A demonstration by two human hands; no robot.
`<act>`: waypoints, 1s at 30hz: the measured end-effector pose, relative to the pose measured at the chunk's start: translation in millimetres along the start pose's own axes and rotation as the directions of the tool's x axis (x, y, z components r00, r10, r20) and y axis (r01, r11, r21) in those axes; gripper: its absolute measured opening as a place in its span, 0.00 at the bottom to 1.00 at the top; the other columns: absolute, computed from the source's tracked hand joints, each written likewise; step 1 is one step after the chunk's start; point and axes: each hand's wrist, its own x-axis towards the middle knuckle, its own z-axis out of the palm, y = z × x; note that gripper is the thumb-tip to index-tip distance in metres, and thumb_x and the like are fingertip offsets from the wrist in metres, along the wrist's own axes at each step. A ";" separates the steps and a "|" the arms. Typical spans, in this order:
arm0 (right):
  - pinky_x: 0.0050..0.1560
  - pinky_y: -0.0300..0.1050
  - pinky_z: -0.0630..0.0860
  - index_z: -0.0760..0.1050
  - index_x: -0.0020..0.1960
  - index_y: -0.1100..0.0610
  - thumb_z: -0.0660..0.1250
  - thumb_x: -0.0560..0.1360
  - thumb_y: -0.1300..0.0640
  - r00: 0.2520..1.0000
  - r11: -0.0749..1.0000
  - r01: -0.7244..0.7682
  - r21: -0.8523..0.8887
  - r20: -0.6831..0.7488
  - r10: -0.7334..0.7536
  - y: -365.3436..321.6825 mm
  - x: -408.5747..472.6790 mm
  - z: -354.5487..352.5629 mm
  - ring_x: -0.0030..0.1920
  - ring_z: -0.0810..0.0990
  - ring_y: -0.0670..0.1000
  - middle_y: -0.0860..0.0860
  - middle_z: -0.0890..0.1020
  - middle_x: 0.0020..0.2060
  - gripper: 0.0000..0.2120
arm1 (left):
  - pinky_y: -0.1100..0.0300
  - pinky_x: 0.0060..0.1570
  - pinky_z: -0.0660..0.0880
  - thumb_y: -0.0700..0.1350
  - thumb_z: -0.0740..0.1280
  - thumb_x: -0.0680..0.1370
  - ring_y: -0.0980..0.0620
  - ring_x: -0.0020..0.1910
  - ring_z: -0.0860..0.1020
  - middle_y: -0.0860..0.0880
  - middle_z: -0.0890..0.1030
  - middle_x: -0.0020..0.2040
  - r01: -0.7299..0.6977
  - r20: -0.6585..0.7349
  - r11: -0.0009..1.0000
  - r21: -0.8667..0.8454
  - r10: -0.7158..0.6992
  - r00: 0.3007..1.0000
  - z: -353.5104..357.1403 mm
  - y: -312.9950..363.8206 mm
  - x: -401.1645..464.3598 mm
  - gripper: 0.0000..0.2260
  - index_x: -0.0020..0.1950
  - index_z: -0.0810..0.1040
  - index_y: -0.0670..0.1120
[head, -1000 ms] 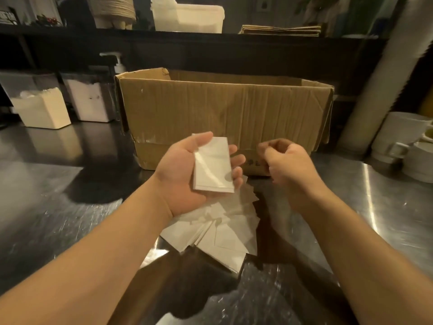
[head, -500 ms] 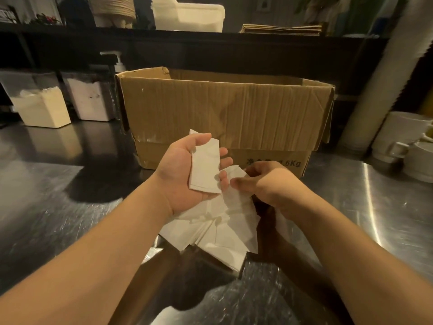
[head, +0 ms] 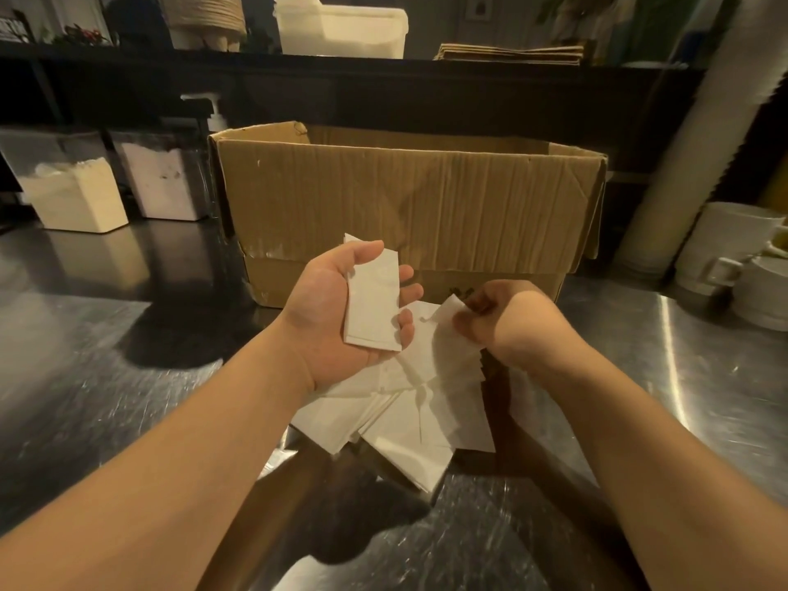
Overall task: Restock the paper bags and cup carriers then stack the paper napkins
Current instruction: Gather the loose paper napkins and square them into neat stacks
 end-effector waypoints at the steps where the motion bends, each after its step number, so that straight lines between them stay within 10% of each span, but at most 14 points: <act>1: 0.44 0.45 0.75 0.80 0.58 0.51 0.72 0.78 0.49 1.000 0.999 0.009 -0.037 0.008 -0.009 0.3 0.7 1.5 0.48 0.81 0.54 0.51 0.82 0.49 0.10 | 0.54 0.47 0.72 0.51 0.69 0.70 0.44 0.52 0.71 0.41 0.79 0.52 -0.002 -0.002 1.000 0.004 0.002 1.000 0.0 0.1 0.2 0.18 0.54 0.81 0.41; 12: 0.38 0.38 0.75 0.78 0.50 0.49 0.70 0.80 0.53 0.972 0.962 0.187 0.200 -0.178 -0.152 9.7 -3.9 -6.3 0.47 0.80 0.49 0.48 0.82 0.48 0.02 | 0.53 0.46 0.73 0.51 0.70 0.68 0.45 0.45 0.74 0.41 0.81 0.51 -0.019 -0.025 1.000 0.018 0.019 1.000 -4.2 2.9 2.1 0.21 0.56 0.83 0.40; 16: 0.52 0.50 0.84 0.82 0.53 0.56 0.73 0.75 0.53 0.970 0.794 0.132 0.594 0.089 -0.228 3.5 -17.0 -26.3 0.52 0.86 0.56 0.53 0.86 0.49 0.09 | 0.54 0.48 0.73 0.51 0.68 0.74 0.45 0.47 0.76 0.41 0.79 0.54 -0.055 -0.037 0.998 -0.008 0.054 0.998 -6.1 6.6 3.5 0.22 0.63 0.79 0.40; 19: 0.45 0.45 0.83 0.81 0.51 0.60 0.71 0.71 0.53 0.867 0.665 0.118 0.737 0.249 -0.431 -2.0 -30.5 -39.0 0.49 0.86 0.54 0.54 0.86 0.46 0.13 | 0.47 0.69 0.72 0.50 0.64 0.81 0.42 0.59 0.78 0.38 0.81 0.64 -0.092 -0.050 0.996 0.019 0.093 0.994 -7.3 8.2 5.7 0.23 0.72 0.76 0.38; 23: 0.44 0.43 0.83 0.82 0.51 0.57 0.70 0.70 0.52 0.851 0.666 0.210 0.716 0.201 -0.485 -7.9 -35.9 -31.3 0.48 0.87 0.53 0.52 0.86 0.47 0.12 | 0.41 0.77 0.64 0.53 0.59 0.84 0.37 0.74 0.73 0.38 0.77 0.72 0.033 0.070 0.991 0.132 -0.042 0.997 -2.9 2.4 4.3 0.23 0.73 0.76 0.40; 30: 0.44 0.45 0.85 0.82 0.51 0.53 0.73 0.73 0.50 0.892 0.697 0.388 0.603 -0.053 -0.450 -8.4 -34.2 -7.5 0.48 0.85 0.48 0.45 0.86 0.45 0.10 | 0.41 0.66 0.74 0.67 0.56 0.82 0.38 0.63 0.75 0.40 0.79 0.64 0.149 0.268 0.968 0.201 -0.201 0.942 -4.9 -6.7 6.3 0.28 0.72 0.77 0.51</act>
